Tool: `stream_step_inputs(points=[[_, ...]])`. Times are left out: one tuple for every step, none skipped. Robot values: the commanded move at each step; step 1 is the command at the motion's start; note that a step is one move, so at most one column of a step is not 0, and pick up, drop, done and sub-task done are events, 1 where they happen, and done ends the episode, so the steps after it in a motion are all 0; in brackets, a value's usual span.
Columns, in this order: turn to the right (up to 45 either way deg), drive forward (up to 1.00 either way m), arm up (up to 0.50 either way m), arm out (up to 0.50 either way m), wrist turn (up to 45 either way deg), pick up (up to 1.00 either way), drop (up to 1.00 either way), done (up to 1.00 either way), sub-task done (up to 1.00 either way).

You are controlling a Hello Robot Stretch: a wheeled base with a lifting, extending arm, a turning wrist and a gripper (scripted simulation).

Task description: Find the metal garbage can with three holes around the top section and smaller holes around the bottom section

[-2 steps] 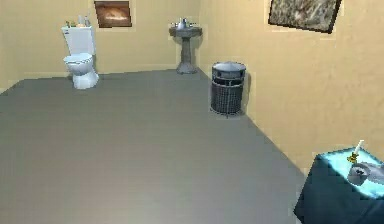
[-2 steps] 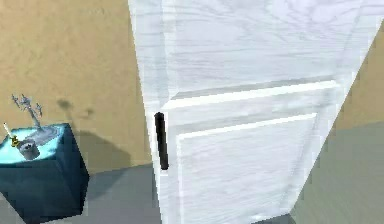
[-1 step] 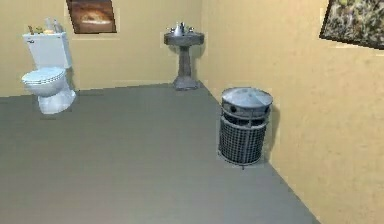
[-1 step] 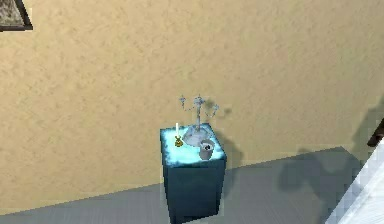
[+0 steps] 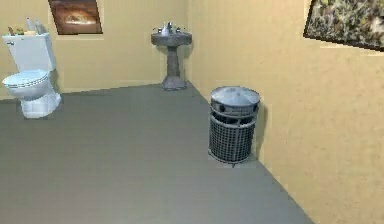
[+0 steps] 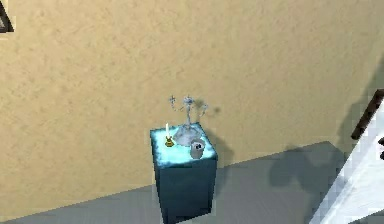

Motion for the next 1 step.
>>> stream_step_inputs(points=[[0.0,0.80,0.00,0.00,0.0,0.00,0.00,0.00,0.00]])
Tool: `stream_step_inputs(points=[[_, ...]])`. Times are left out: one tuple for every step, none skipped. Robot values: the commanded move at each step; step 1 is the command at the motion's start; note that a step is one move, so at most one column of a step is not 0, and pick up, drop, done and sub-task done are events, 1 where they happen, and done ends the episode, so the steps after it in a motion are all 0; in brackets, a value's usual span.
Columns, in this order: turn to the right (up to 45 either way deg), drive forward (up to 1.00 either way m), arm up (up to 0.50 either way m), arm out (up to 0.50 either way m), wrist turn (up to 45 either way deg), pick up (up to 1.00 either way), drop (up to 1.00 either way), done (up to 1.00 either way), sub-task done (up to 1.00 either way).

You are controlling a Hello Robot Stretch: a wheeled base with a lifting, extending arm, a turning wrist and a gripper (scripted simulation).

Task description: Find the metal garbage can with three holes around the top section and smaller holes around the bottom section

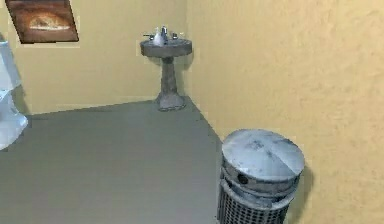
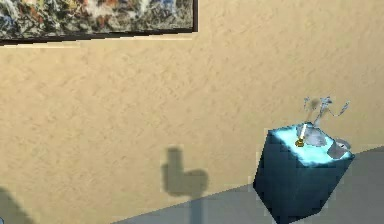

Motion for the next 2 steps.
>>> stream_step_inputs(points=[[21.0,0.00,0.00,0.00,0.0,0.00,0.00,0.00,0.00],[0.0,0.00,0.00,0.00,0.0,0.00,0.00,1.00,0.00]])
